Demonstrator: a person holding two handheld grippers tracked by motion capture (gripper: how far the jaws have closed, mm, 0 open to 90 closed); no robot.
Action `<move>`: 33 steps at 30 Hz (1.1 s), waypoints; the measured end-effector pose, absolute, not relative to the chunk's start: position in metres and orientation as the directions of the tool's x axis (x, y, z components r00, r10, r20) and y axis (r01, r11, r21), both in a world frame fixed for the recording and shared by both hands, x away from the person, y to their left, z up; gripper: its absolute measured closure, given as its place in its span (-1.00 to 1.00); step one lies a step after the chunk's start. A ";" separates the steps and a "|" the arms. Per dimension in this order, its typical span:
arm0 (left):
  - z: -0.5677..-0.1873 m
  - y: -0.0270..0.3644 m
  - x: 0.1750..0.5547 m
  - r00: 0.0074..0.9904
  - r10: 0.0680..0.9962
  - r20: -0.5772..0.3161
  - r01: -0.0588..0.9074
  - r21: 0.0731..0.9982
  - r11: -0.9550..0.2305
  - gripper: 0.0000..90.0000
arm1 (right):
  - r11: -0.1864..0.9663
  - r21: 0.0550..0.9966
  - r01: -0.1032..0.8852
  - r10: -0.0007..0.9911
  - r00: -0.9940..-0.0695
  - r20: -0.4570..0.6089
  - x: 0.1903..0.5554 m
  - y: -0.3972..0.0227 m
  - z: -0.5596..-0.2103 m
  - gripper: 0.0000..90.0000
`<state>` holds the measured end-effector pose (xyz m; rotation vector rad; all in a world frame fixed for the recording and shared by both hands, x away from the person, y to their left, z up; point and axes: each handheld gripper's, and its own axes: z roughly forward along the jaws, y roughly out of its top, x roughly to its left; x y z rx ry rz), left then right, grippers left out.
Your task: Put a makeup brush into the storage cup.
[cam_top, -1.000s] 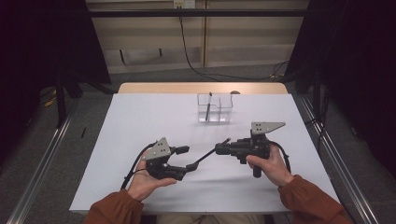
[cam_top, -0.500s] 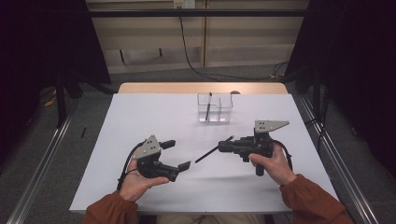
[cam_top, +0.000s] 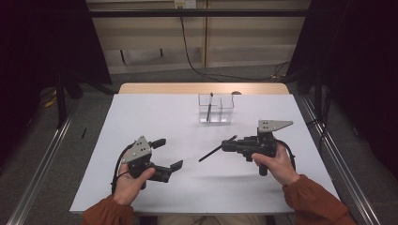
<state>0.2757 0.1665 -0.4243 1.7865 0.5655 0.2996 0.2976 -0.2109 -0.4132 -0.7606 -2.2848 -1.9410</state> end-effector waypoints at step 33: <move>-0.439 0.235 0.261 0.727 0.681 -0.087 0.253 0.956 -0.148 -0.95 | 0.104 0.908 0.407 0.447 -0.834 0.323 0.316 -0.236 -0.405 0.87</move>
